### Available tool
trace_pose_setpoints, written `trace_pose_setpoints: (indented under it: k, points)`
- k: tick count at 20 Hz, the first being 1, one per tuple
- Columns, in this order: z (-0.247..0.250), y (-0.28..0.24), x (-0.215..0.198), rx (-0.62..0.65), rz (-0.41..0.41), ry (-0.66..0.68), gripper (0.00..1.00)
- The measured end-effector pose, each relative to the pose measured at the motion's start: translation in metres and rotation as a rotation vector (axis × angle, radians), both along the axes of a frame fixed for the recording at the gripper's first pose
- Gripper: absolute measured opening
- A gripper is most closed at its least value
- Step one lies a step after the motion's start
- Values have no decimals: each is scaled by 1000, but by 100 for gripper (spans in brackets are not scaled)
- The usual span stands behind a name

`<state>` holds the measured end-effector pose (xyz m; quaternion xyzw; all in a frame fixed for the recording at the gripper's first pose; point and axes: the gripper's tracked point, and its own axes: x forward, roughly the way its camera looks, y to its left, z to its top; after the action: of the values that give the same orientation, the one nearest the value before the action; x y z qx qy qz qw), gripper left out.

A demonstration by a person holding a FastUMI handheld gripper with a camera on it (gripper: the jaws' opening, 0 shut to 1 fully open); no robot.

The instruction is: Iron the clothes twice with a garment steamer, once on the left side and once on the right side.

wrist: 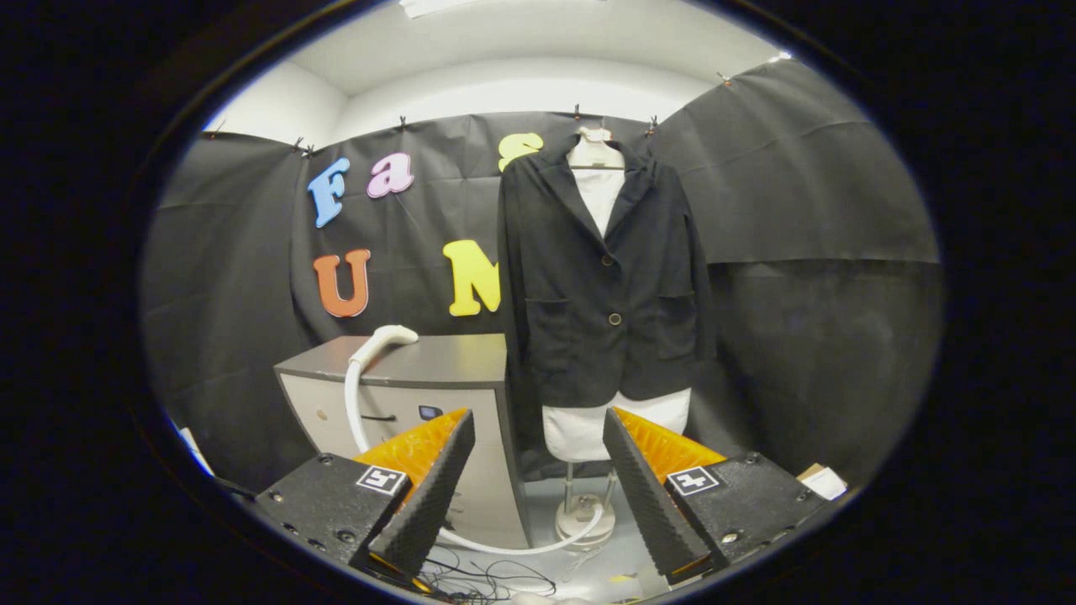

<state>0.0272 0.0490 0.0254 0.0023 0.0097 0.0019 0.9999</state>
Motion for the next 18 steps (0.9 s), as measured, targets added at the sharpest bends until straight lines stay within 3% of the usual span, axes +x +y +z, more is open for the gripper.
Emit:
trace_pose_setpoints:
  k: [6, 13, 18]
  points:
    - [32, 61, 52, -23, 103, 3, 98]
    - [49, 180, 144, -73, 293, 53, 98]
    - [37, 258, 212, -110, 367, 116, 98]
